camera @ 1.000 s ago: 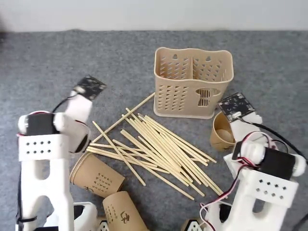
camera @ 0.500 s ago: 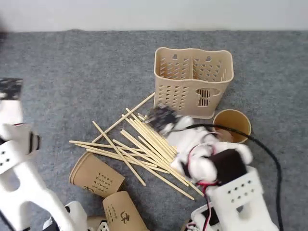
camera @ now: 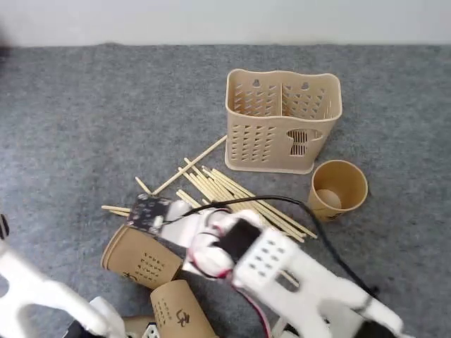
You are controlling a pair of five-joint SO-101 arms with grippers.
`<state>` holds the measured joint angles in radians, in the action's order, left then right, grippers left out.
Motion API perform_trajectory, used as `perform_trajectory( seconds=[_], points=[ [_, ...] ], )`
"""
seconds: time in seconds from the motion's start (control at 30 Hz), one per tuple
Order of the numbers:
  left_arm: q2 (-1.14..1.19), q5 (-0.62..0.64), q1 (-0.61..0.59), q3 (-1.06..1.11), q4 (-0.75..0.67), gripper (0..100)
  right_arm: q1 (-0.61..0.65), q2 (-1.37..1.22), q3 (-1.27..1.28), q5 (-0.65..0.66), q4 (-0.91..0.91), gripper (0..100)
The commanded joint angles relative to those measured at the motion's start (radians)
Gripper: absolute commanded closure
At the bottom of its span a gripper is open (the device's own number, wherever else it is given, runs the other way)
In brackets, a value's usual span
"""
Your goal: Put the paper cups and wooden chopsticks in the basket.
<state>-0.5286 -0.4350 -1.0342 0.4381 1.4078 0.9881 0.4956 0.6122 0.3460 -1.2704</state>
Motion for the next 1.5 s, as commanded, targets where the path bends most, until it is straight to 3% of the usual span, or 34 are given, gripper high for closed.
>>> perform_trajectory(
  seconds=[0.0, 0.37, 0.7, 1.27, 1.47],
  points=[
    [-0.002, 0.0, -0.038, -0.038, -0.018, 84, 0.07, -0.113, -0.129, -0.037, 0.021, 63.8],
    [-0.002, 0.002, -0.226, -0.028, -0.1, 84, 0.197, -0.338, -0.338, -0.176, 0.028, 63.8],
    [-0.002, -0.002, -0.236, 0.096, -0.215, 84, 0.208, -0.498, -0.47, -0.282, 0.03, 63.8],
    [-0.002, -0.002, -0.236, 0.117, -0.222, 84, 0.185, -0.659, -0.483, -0.275, 0.124, 64.1],
    [-0.002, -0.002, -0.236, 0.13, -0.222, 84, 0.059, -0.664, -0.491, -0.19, 0.154, 64.1]
  ],
)
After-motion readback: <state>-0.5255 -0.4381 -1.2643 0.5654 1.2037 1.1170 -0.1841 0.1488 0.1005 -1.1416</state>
